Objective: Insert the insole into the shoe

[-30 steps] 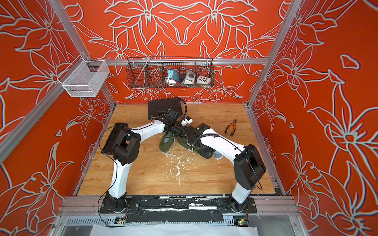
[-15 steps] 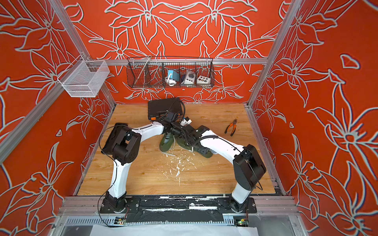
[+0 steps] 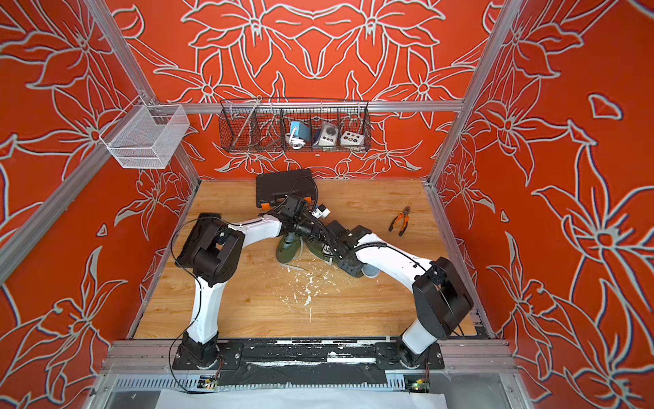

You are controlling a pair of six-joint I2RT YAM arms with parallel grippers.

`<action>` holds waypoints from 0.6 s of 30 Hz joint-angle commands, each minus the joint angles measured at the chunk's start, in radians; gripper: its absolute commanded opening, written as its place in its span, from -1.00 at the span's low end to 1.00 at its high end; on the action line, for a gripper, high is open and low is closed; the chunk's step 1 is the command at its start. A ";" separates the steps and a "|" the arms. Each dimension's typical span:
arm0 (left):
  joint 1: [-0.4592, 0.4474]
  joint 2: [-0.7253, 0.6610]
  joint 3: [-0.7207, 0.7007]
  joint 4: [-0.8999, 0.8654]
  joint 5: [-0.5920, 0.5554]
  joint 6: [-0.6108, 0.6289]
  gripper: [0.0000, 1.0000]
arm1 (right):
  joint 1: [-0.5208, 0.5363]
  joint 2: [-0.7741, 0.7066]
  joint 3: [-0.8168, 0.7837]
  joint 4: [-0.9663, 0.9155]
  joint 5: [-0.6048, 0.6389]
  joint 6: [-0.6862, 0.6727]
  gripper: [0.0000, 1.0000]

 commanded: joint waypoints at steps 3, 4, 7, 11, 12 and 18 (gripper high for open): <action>0.000 -0.052 0.000 0.073 0.077 -0.035 -1.00 | -0.030 -0.073 -0.051 0.128 -0.079 -0.052 -1.00; -0.002 -0.050 0.000 0.074 0.078 -0.037 -1.00 | -0.032 -0.067 -0.041 0.120 -0.091 -0.058 -1.00; -0.003 -0.051 -0.009 0.086 0.074 -0.048 -1.00 | -0.033 -0.024 0.000 0.109 -0.113 -0.058 -1.00; -0.002 -0.057 -0.022 0.095 0.072 -0.054 -1.00 | -0.036 0.061 0.061 0.090 -0.156 -0.033 -1.00; -0.002 -0.057 -0.024 0.097 0.073 -0.058 -1.00 | -0.041 0.077 0.078 0.076 -0.169 -0.018 -1.00; -0.002 -0.058 -0.035 0.124 0.074 -0.079 -1.00 | -0.090 0.067 0.078 0.096 -0.269 0.014 -1.00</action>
